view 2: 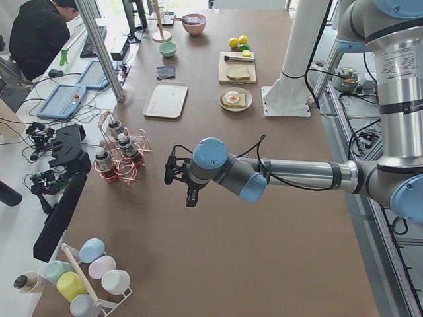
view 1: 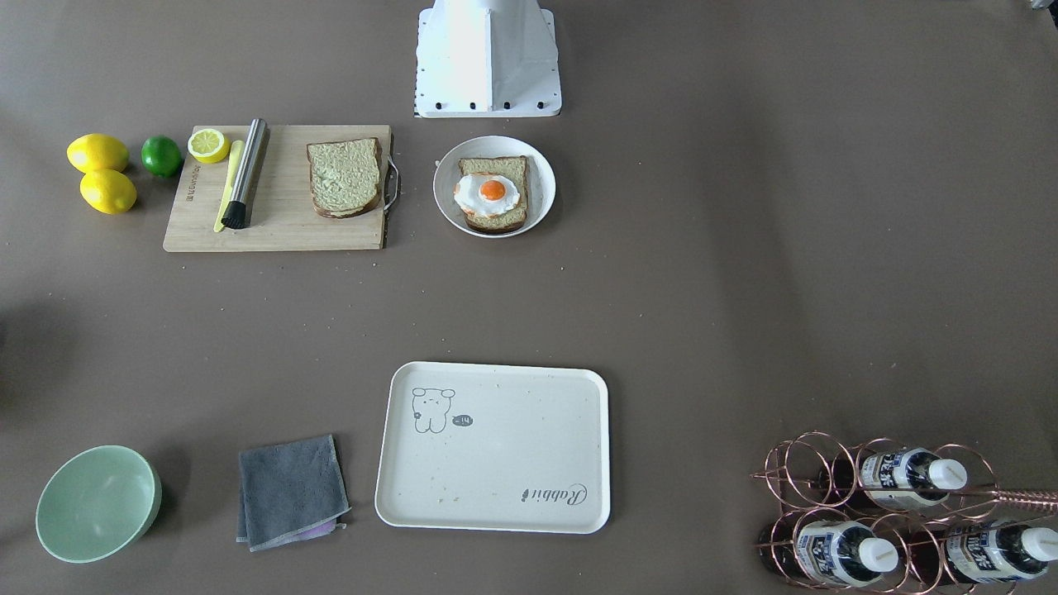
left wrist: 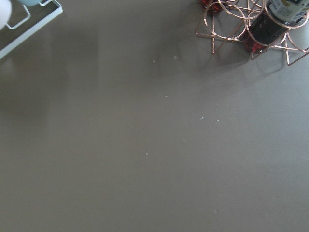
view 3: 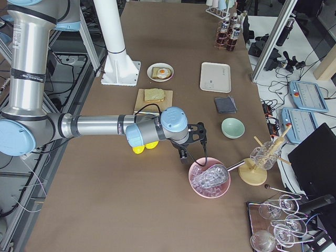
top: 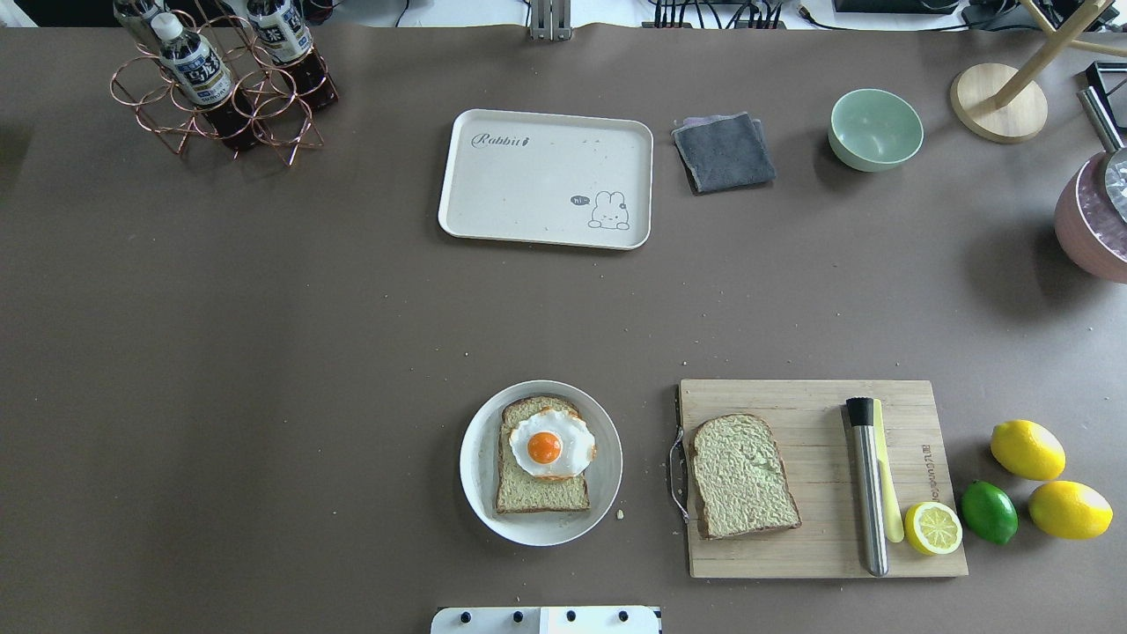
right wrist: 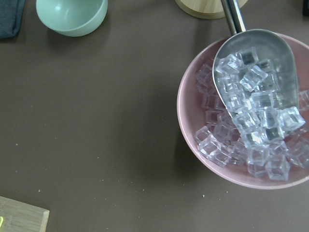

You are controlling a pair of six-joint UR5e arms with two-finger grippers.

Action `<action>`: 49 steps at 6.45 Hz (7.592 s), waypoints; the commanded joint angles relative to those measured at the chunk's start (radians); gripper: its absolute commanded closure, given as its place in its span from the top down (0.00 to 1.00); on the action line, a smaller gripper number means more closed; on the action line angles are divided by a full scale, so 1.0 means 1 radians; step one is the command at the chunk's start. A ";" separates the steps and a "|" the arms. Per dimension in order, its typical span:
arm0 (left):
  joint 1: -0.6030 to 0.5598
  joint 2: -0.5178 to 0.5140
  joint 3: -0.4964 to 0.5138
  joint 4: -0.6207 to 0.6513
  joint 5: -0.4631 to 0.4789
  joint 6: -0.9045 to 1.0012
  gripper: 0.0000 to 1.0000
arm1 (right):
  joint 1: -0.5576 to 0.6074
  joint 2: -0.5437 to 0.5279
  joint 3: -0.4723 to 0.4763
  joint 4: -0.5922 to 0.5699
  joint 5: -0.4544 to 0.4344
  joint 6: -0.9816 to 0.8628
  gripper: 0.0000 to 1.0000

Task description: Make sandwich and place on tray

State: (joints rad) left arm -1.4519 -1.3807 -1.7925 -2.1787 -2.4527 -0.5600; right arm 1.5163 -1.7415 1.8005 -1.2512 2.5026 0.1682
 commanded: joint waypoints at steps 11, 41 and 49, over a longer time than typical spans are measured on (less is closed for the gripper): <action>0.694 -0.146 -0.128 -0.208 0.583 -0.774 0.98 | -0.865 0.091 0.206 0.381 -0.463 1.146 1.00; 0.697 -0.147 -0.100 -0.211 0.592 -0.775 0.97 | -1.157 0.088 0.181 0.441 -0.757 1.226 0.55; 0.697 -0.147 -0.103 -0.214 0.590 -0.775 0.97 | -1.173 0.097 0.203 0.447 -0.778 1.240 0.00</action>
State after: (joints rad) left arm -0.7547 -1.5276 -1.8958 -2.3928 -1.8623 -1.3346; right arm 0.3330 -1.6403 1.9830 -0.8078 1.7222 1.4044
